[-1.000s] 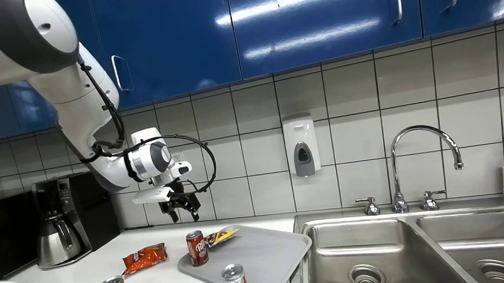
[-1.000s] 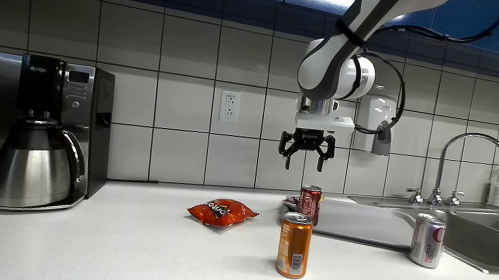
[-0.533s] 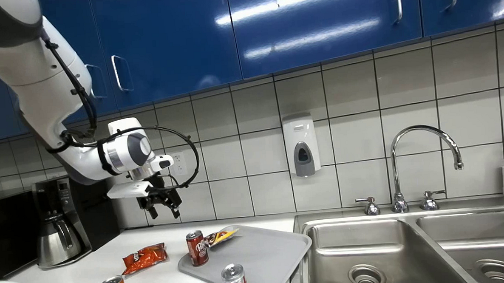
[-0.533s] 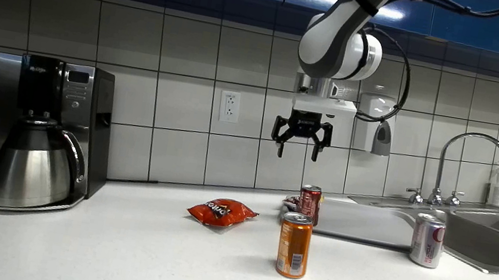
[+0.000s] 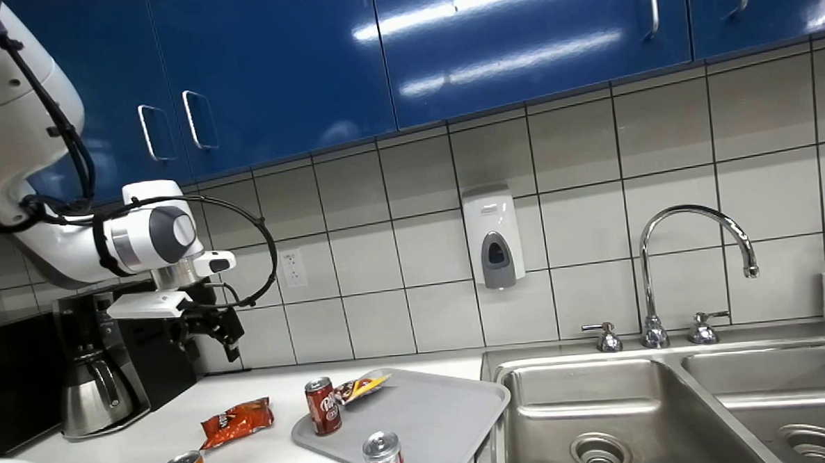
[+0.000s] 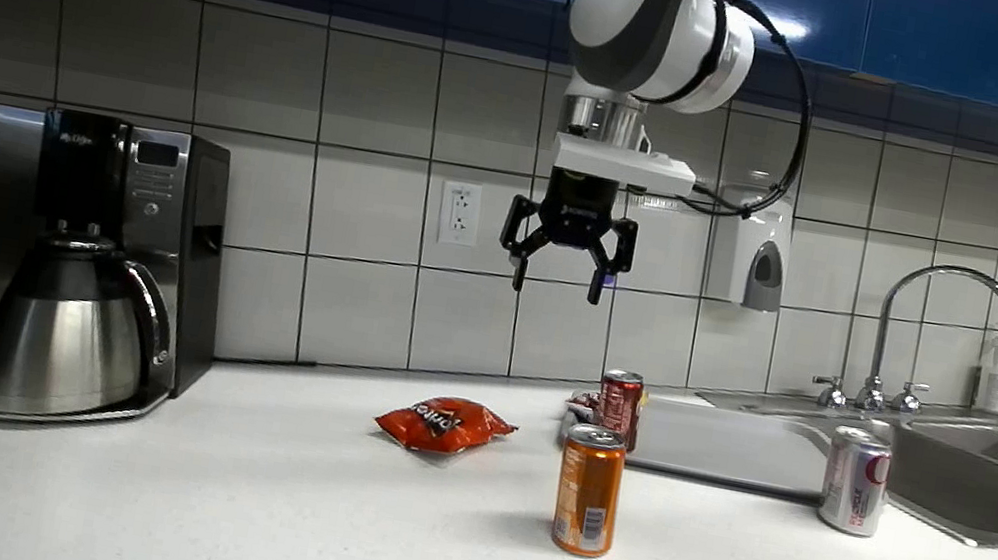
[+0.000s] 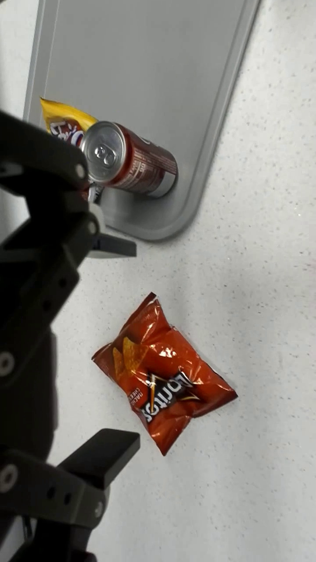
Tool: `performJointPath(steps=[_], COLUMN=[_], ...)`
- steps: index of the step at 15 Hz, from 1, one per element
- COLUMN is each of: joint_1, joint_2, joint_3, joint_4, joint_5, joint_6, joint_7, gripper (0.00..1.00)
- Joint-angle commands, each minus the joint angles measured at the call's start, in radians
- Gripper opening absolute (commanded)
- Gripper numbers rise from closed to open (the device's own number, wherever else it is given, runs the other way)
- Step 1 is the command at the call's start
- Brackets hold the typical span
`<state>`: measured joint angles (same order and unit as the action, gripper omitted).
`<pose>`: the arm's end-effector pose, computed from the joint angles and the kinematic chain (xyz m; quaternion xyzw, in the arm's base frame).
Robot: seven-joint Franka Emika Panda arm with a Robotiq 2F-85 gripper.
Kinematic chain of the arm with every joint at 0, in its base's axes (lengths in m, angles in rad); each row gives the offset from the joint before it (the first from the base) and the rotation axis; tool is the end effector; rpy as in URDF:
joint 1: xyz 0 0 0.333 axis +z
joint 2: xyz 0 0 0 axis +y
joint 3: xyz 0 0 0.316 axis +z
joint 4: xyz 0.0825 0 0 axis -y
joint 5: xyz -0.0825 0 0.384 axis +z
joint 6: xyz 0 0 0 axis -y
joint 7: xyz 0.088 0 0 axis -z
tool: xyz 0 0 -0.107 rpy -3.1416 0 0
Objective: Put the cans on the grey tray.
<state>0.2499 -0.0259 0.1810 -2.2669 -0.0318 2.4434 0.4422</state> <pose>0.4853 0.2233 0.3898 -0.9948 -0.0057 -0.0971 0.0302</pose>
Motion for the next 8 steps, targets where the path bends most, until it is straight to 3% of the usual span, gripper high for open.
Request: performJointPath(steps=[1,8], joint_1=[-0.004,-0.013], joint_2=[-0.069,-0.043], joint_3=[0.033,0.043], joint_4=[-0.025,-0.009], joint_5=[0.028,0.012], joint_6=[-0.084,-0.074], joint_7=[0.006,0.000], gripper=[1.00,1.00])
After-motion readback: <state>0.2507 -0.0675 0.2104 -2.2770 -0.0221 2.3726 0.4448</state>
